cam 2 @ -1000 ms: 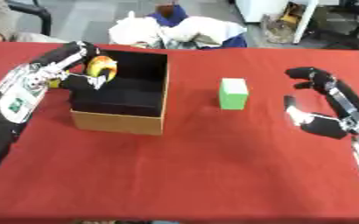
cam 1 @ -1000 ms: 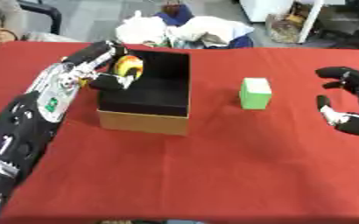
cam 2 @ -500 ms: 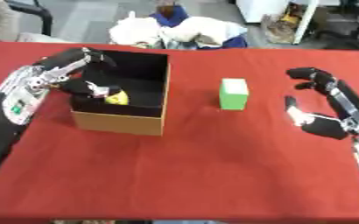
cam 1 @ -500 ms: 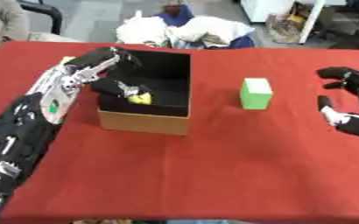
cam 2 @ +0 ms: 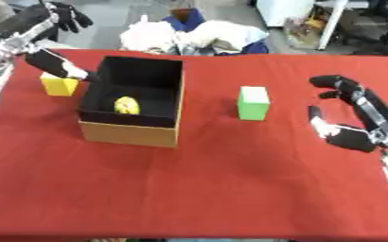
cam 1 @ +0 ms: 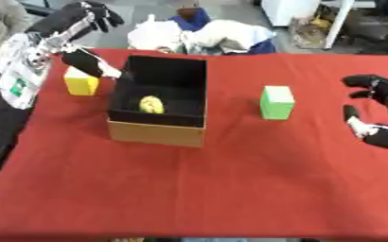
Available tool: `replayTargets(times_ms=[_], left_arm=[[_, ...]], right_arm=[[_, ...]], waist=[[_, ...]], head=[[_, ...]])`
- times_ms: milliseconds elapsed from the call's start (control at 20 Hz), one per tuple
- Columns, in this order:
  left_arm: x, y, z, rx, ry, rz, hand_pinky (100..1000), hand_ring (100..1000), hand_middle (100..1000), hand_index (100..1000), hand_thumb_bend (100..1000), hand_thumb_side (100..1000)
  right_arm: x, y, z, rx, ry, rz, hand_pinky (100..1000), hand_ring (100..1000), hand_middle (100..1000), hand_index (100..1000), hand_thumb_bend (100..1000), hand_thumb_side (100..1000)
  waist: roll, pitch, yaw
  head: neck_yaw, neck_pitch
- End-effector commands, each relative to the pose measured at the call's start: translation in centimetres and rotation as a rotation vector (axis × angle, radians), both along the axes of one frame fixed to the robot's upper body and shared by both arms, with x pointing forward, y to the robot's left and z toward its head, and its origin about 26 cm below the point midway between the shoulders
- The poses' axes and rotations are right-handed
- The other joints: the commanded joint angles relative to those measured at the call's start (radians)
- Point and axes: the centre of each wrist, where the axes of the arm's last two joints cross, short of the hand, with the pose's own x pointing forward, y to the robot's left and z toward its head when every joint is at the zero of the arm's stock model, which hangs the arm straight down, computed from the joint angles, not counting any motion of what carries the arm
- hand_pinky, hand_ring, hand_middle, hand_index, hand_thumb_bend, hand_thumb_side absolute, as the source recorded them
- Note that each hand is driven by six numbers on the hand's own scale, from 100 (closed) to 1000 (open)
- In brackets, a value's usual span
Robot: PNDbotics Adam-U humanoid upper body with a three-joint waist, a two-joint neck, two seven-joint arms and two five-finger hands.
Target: Pick up objects on the table and place them in the box.
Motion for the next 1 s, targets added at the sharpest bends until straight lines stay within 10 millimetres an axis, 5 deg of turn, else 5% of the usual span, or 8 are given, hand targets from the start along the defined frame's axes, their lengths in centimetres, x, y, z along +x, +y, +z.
replayTargets(times_ms=[50, 550, 1000], left_arm=[[0.2, 2.6, 2.2, 0.072, -0.051, 0.062, 722, 722, 728, 832, 875, 429], [1.6, 7.5, 1.4, 0.137, 0.026, 0.174, 780, 793, 781, 851, 876, 483], [1.6, 11.9, 0.7, 0.146, 0.088, 0.334, 796, 807, 788, 850, 850, 483]], right_arm=[[0.1, -0.6, 1.0, -0.016, -0.02, -0.004, 788, 884, 830, 892, 100, 278], [0.4, -0.3, 1.5, -0.026, -0.031, 0.013, 788, 885, 830, 893, 100, 284], [1.0, 0.1, 2.5, -0.04, -0.054, 0.039, 788, 885, 829, 892, 100, 297]], waist=[[0.003, -0.012, -0.001], [0.012, 0.003, -0.025], [0.035, 0.042, -0.087]], head=[[-0.004, -0.009], [0.007, -0.024], [0.025, -0.056]])
